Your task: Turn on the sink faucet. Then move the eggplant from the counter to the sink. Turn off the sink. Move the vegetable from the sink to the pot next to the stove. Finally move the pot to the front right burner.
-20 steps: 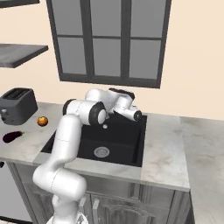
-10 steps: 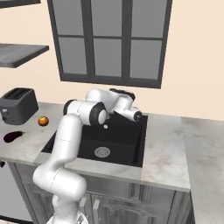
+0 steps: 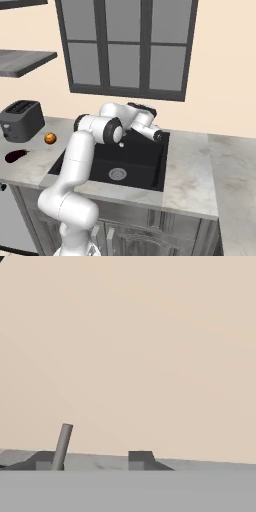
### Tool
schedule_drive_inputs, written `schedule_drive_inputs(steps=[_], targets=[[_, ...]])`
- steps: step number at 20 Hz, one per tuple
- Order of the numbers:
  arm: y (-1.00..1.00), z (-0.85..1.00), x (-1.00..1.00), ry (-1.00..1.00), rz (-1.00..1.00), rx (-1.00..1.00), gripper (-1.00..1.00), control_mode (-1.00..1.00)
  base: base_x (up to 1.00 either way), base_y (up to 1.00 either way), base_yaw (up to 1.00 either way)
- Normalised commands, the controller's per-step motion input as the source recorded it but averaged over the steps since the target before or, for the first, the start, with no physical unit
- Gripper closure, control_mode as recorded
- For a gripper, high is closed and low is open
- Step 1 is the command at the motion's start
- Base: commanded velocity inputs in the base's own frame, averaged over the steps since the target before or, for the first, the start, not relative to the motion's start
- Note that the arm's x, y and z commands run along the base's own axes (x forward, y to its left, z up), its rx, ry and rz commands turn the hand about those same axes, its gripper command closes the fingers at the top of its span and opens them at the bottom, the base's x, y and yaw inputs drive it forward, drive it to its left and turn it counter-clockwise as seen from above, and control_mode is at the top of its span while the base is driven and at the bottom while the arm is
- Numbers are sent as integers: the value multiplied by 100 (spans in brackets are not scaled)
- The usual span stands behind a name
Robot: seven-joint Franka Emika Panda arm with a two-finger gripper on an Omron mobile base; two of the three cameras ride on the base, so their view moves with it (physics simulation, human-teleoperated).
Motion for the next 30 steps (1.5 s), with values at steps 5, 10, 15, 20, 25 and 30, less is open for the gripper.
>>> schedule_drive_inputs(steps=[5,10,15,20,25,30], targets=[[-70,-39,-8,0,-4,7,100,-100,0,0,0],[-59,-32,-3,0,-5,5,100,-100,0,0,0],[-58,-21,-1,0,-5,8,100,-100,0,0,0],[-54,-14,0,2,-6,6,100,-100,0,0,0],[-34,-2,0,1,-6,3,100,-100,0,0,0],[-33,0,0,0,-4,2,100,-100,0,0,0]])
